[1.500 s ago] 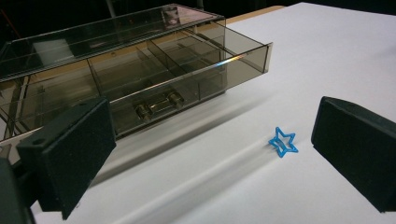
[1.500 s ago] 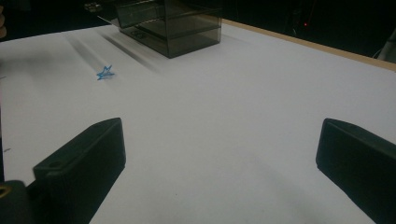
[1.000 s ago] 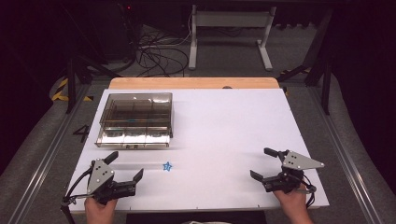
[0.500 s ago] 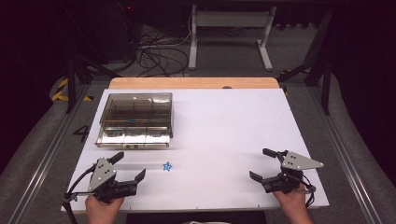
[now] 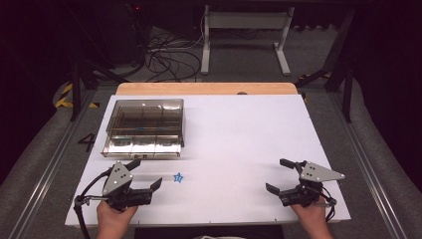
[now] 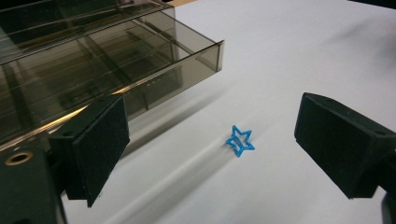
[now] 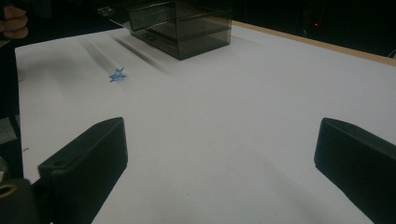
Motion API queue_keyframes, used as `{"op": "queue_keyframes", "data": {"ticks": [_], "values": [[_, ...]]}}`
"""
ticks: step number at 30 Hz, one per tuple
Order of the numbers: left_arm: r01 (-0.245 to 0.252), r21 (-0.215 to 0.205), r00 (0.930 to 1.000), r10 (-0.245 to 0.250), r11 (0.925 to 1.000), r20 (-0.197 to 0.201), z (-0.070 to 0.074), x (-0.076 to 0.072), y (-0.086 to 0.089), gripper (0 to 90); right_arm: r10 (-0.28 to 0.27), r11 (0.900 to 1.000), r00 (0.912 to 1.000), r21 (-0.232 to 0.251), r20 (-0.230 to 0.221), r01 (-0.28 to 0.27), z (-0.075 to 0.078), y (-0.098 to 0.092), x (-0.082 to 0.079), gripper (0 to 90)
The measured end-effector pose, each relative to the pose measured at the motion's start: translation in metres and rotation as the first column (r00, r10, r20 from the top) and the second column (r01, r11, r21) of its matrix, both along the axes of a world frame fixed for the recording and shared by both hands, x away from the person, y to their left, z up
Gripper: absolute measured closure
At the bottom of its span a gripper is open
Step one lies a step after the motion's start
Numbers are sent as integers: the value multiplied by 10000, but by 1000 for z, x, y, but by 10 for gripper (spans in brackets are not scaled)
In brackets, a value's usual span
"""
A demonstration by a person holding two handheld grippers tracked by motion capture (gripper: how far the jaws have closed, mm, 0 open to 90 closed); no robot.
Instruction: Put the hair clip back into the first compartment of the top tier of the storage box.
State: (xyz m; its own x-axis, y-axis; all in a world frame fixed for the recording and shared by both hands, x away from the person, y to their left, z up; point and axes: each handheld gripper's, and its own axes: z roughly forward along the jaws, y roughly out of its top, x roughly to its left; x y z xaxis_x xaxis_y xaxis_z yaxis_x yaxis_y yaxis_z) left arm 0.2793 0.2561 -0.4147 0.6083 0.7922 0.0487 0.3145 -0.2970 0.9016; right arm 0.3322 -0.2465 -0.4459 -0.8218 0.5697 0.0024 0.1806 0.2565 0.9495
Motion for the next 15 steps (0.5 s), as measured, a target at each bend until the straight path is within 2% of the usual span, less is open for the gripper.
{"op": "queue_keyframes", "data": {"ticks": [7,15], "values": [[433,209,9990,-431,9988,-99,6,9,-18,115,5,10000,10000,-11,25,-5,0,-1,-1,33],[694,279,9970,-684,9972,-349,7,17,-33,122,14,10000,10000,3,29,-14,0,-2,-1,33]]}}
